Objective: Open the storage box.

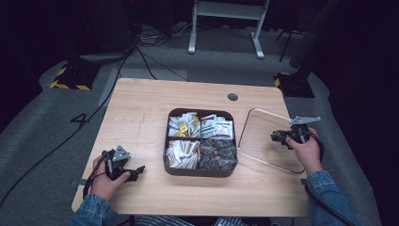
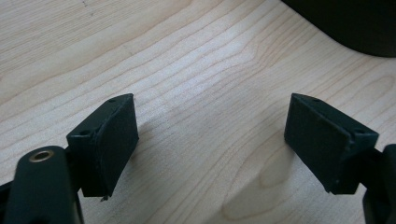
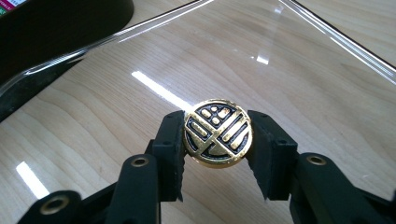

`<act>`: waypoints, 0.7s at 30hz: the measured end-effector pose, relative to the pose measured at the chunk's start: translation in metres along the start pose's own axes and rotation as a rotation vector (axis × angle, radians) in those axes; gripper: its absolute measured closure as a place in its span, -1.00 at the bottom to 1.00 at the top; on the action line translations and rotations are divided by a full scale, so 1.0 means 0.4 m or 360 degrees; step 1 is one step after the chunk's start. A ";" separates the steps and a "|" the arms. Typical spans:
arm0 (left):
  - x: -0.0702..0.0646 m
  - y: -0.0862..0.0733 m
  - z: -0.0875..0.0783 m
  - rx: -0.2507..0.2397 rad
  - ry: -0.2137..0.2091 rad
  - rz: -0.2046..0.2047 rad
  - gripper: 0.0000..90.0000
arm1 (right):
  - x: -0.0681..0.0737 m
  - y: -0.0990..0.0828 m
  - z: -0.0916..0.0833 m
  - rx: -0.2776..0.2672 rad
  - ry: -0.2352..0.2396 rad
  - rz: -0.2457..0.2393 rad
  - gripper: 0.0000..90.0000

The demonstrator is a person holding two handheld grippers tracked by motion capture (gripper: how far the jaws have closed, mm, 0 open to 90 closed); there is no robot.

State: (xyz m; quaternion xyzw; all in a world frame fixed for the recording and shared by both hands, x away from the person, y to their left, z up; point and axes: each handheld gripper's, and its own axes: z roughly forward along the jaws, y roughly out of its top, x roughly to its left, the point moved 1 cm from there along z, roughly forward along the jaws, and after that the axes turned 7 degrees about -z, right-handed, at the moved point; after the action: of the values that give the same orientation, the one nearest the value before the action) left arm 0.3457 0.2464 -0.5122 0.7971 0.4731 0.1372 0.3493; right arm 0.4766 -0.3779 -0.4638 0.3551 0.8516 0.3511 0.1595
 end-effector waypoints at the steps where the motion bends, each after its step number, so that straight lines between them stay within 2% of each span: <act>1: 0.000 0.000 0.000 0.0000 0.0000 0.0001 -0.60 | 0.001 -0.004 0.003 -0.0004 0.0004 0.0013 0.31; 11: 0.000 0.000 0.000 -0.0002 0.0004 0.0004 -0.60 | 0.008 -0.033 0.037 -0.0006 0.0028 0.0055 0.31; 21: -0.001 0.000 0.000 -0.0001 0.0000 0.0003 -0.61 | 0.015 -0.051 0.052 0.0004 0.0009 0.0045 0.31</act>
State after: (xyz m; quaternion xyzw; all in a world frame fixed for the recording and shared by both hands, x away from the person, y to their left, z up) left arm 0.3457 0.2461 -0.5123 0.7975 0.4723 0.1377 0.3492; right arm 0.4734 -0.3739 -0.4931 0.3665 0.8473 0.3532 0.1517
